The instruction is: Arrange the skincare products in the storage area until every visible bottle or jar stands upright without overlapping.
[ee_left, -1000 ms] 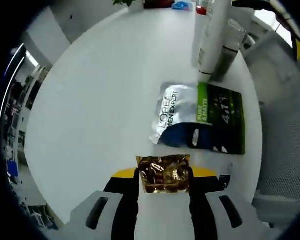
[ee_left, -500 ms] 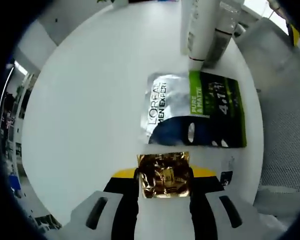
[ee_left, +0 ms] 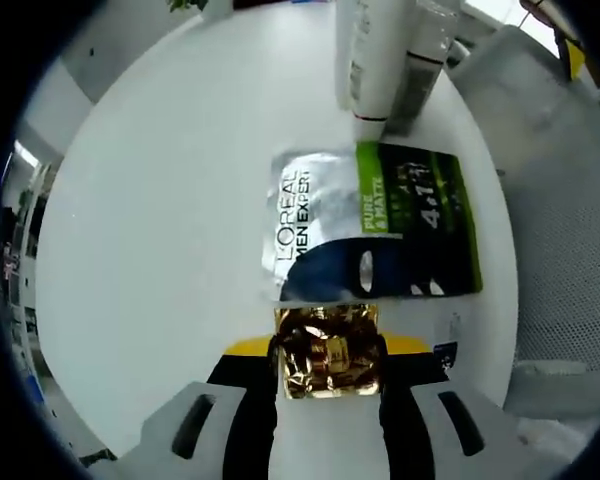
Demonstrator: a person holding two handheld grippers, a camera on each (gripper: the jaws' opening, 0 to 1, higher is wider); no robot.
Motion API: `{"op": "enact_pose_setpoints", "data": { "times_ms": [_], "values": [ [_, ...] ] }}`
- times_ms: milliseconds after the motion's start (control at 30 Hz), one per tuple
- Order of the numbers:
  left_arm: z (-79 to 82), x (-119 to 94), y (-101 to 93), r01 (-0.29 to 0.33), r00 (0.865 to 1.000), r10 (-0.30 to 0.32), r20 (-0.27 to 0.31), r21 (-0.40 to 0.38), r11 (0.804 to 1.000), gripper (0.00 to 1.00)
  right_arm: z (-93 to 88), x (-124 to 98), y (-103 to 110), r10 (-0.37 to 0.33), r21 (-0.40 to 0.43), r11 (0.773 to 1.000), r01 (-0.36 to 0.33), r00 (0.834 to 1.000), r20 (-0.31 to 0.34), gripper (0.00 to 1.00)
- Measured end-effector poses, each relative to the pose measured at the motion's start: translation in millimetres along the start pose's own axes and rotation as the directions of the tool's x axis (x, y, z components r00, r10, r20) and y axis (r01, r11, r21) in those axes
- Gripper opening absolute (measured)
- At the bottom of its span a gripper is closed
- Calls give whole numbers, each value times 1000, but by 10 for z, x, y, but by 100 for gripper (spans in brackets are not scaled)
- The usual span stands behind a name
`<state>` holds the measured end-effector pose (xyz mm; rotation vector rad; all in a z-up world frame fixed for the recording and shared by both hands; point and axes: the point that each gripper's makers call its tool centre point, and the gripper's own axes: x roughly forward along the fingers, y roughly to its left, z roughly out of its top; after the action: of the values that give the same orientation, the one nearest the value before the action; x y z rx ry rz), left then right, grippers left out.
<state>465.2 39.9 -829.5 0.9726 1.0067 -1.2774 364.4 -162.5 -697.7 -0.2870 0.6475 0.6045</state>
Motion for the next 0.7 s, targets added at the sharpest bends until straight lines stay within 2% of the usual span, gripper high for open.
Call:
{"op": "enact_pose_setpoints", "data": {
  "times_ms": [100,700],
  "values": [
    [6,3,1,6,1000,-6,-1,27,1000,36,-8,6,-5,0,2,1000,0,1000,-3,100],
    [9,13,-2,17,1000,-17,2,40,999,36,-10,4,73,9,-8,1000,-9,1000,-5,100]
  ]
}}
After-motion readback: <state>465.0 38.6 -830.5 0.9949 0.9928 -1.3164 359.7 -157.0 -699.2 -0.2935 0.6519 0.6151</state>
